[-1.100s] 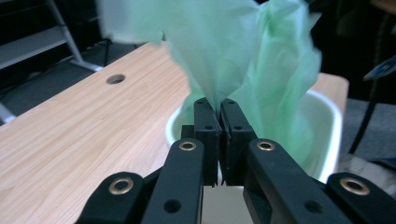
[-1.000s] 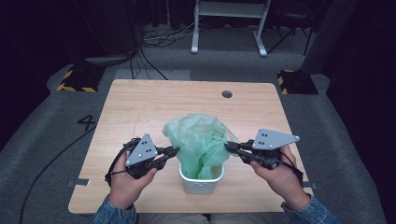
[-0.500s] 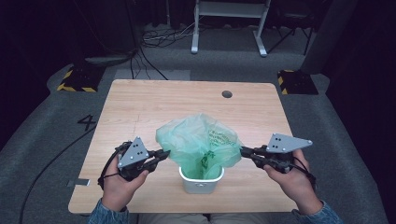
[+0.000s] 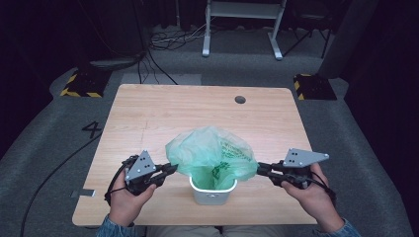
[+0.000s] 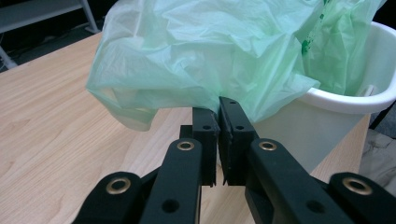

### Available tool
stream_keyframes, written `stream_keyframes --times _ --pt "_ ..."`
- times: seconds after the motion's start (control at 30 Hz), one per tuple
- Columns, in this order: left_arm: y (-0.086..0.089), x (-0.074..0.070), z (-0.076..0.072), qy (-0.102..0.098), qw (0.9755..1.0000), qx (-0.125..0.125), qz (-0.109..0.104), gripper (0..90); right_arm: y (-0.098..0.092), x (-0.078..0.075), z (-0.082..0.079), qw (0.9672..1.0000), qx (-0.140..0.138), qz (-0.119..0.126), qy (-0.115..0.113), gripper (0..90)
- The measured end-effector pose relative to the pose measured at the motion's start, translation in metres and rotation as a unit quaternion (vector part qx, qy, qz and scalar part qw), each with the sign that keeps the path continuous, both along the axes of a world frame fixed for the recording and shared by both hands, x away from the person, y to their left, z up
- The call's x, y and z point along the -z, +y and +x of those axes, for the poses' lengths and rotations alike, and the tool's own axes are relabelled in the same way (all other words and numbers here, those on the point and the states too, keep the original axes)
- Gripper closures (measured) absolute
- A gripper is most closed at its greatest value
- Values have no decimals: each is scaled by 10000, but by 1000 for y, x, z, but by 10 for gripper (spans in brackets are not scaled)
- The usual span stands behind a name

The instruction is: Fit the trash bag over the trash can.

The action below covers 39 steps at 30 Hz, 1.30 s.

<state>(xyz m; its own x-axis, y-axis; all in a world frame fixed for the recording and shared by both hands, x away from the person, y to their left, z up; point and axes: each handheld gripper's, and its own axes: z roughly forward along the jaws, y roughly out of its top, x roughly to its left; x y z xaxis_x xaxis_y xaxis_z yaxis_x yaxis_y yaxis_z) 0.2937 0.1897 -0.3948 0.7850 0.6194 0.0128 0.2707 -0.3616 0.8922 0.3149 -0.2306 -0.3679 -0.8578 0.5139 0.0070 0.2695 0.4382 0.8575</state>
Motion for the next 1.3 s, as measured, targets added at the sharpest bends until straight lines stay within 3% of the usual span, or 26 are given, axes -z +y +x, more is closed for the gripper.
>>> stream_keyframes --times 0.23,0.4,0.47,0.53,0.6,0.87,1.2,1.3 --pt "0 -1 0 -58 10000 -33 28 869 -11 -13 6 9991 229 264 -233 599" --pt "-2 -1 0 -71 9999 -42 72 848 -12 -20 10 9987 288 294 -297 560" --pt "-2 -1 1 -118 9999 -101 63 786 -10 -24 14 9985 324 324 -299 550" --pt "-1 0 0 -155 9997 -212 11 668 -6 -28 19 9982 356 349 -319 540" --pt "1 0 -1 -114 9996 -264 -45 611 2 -31 28 9982 374 377 -296 523" --pt "9 -3 -10 -162 9989 -423 -96 502 29 -31 50 9989 248 292 -257 505" --pt "25 1 -13 -59 9976 -694 -21 470 55 -25 74 9995 240 205 -15 447" --pt "26 3 -12 -18 9974 -718 -49 469 61 -22 79 9995 206 178 152 514"
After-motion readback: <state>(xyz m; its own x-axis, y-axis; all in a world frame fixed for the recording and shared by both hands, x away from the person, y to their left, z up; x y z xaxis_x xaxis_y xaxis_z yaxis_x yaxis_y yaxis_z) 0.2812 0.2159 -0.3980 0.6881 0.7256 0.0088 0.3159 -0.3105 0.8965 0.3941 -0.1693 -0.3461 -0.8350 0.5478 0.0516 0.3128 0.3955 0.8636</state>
